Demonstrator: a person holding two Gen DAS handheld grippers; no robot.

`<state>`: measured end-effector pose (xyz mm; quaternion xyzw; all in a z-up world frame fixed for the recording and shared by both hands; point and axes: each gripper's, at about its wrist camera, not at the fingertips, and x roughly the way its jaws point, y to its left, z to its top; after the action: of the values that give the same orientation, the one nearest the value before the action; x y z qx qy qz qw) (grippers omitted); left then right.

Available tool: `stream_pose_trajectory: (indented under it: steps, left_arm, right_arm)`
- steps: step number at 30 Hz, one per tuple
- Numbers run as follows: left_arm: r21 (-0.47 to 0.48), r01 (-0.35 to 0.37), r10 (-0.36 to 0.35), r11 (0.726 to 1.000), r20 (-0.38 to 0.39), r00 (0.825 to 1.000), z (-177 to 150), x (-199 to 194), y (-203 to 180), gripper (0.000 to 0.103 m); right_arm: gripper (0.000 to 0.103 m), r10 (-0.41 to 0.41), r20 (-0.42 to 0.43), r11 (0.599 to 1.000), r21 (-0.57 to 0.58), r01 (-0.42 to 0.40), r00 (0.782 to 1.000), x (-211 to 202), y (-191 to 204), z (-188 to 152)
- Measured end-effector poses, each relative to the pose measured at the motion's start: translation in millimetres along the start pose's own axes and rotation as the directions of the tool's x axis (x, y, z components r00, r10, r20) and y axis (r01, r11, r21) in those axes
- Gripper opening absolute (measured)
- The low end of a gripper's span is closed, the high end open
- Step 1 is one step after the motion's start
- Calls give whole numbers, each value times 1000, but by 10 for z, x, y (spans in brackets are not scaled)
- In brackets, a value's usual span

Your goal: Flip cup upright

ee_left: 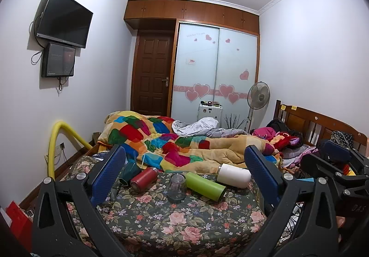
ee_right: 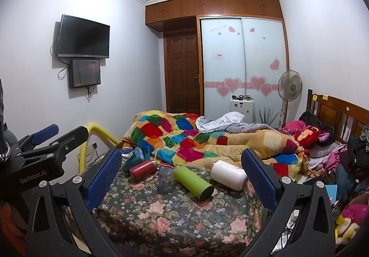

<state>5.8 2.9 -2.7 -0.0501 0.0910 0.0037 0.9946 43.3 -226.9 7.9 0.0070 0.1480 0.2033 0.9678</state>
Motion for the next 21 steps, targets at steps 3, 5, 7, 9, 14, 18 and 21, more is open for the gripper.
stream_pose_trajectory:
  steps: [3, 5, 7, 9, 14, 18, 21]
  left_arm:
    - [-3, 1, -1, 1000, 2, 1000, -5, 9, 2, 103]
    - [-5, 1, -1, 1000, 6, 1000, -12, 7, 15, 103]
    - [-7, 6, -6, 1000, 6, 1000, -18, 4, 16, 103]
    - [-8, 7, -7, 1000, 6, 1000, -20, -1, 27, 103]
    - [-11, 6, -6, 1000, 8, 1000, -23, 1, 36, 103]
    - [-12, 4, -4, 1000, 10, 1000, -22, 0, 48, 103]
    - [-13, 6, -6, 1000, 8, 1000, -16, -2, 50, 103]
  right_arm:
    - [103, -2, 1, 1000, -3, 2, 1000, -10, 7, 0]
    - [103, -4, 3, 1000, -5, 4, 1000, -19, 5, -16]
    - [103, -3, 2, 1000, -6, 3, 1000, -17, 8, -12]
    - [103, -3, 2, 1000, -7, 3, 1000, -16, 10, -12]
    - [103, -4, 1, 1000, -10, 4, 1000, -13, 10, -8]
    - [103, -3, 0, 1000, -10, 3, 1000, -14, 14, -2]
    - [103, -4, 0, 1000, -12, 4, 1000, -15, 15, -3]
